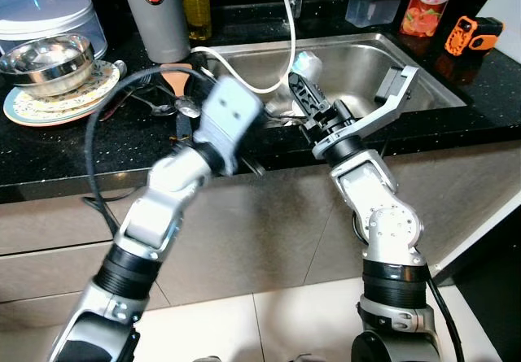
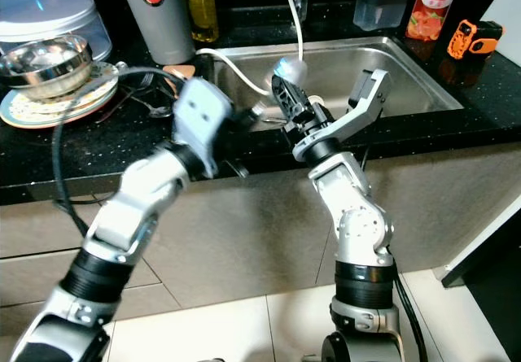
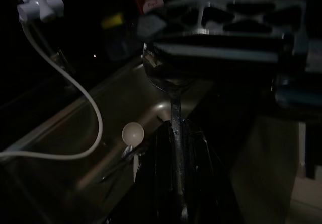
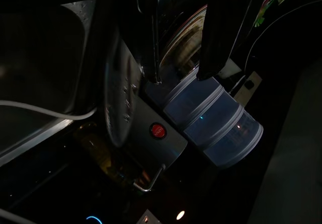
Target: Kitchen organization
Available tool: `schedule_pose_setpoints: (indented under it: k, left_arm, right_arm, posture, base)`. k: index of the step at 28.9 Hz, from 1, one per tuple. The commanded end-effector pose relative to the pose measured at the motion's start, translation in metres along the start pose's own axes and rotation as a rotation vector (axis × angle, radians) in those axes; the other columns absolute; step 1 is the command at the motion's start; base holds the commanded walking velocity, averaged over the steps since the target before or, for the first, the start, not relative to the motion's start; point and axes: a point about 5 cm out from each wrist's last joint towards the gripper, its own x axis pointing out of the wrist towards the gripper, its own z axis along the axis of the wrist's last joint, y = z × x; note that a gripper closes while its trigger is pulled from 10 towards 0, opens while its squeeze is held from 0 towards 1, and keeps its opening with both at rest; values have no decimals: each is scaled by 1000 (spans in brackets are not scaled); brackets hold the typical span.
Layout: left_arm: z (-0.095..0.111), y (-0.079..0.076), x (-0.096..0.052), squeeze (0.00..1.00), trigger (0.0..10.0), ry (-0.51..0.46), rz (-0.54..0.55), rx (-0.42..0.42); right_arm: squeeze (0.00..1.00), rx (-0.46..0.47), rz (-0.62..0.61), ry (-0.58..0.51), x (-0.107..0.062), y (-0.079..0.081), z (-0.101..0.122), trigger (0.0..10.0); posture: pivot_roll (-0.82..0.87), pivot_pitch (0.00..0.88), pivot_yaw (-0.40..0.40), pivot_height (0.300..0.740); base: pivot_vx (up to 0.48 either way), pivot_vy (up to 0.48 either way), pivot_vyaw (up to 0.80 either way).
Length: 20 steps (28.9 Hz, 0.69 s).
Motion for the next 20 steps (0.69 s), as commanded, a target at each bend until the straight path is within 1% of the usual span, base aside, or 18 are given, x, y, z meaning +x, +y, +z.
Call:
schedule_pose_setpoints:
  k: [1, 2, 4, 6, 7, 9, 12, 14, 15, 16, 18, 19, 20]
  left_arm:
    - [4, 6, 1, 0, 10000, -22, 57, 19]
    - [4, 14, 1, 0, 10000, -21, 116, 37]
    - [4, 26, 2, 0, 10000, -15, 201, 60]
    - [4, 34, 1, 0, 10000, -10, 251, 75]
    - [4, 34, 1, 0, 10000, -10, 251, 75]
    - [5, 42, 0, 0, 10000, -8, 298, 82]
    - [6, 37, 0, 0, 10000, -22, 268, 73]
    - [7, 29, 2, 0, 10000, -34, 223, 63]
    - [7, 21, 3, 0, 10000, -40, 168, 53]
    - [7, 21, 3, 0, 10000, -40, 168, 53]
    - [6, 13, 4, 0, 10000, -42, 117, 42]
    - [6, 13, 4, 0, 10000, -42, 117, 42]
    - [6, 9, 3, 0, 10000, -43, 92, 37]
  right_arm:
    - [0, -5, -15, 3, -2, -4, -2, 10000]
    - [0, -5, -18, 4, -3, -5, -2, 10000]
    - [0, -6, -20, 5, -3, -6, -2, 10000]
    - [0, -8, -21, 5, -3, -6, -2, 10000]
    - [0, -8, -21, 5, -3, -6, -2, 10000]
    - [0, -10, -22, 4, -3, -7, -1, 10000]
    - [0, -10, -22, 4, -3, -7, -2, 10000]
    - [0, -9, -22, 5, -3, -7, -2, 10000]
    - [0, -8, -21, 5, -3, -7, -2, 10000]
    - [0, -8, -21, 5, -3, -7, -2, 10000]
    - [0, -7, -22, 4, -3, -7, -3, 10000]
    - [0, -7, -22, 4, -3, -7, -3, 10000]
    - [0, -7, -23, 3, -3, -7, -3, 10000]
  posture:
    - [60, 0, 47, 740]
    - [60, 0, 47, 740]
    - [62, 0, 45, 740]
    - [62, 0, 44, 740]
    - [62, 0, 44, 740]
    - [63, 0, 43, 740]
    - [64, 0, 43, 740]
    - [64, 0, 43, 740]
    - [64, 0, 43, 740]
    - [64, 0, 43, 740]
    - [61, 0, 46, 740]
    - [61, 0, 46, 740]
    - [61, 0, 47, 740]
  base:
    - [0, 0, 0]
    - [0, 0, 0]
    - [0, 0, 0]
    - [0, 0, 0]
    - [0, 0, 0]
    - [0, 0, 0]
    - [0, 0, 0]
    - [0, 0, 0]
    - [0, 0, 0]
    - [0, 0, 0]
    - [0, 0, 0]
    - [0, 0, 0]
    - [0, 0, 0]
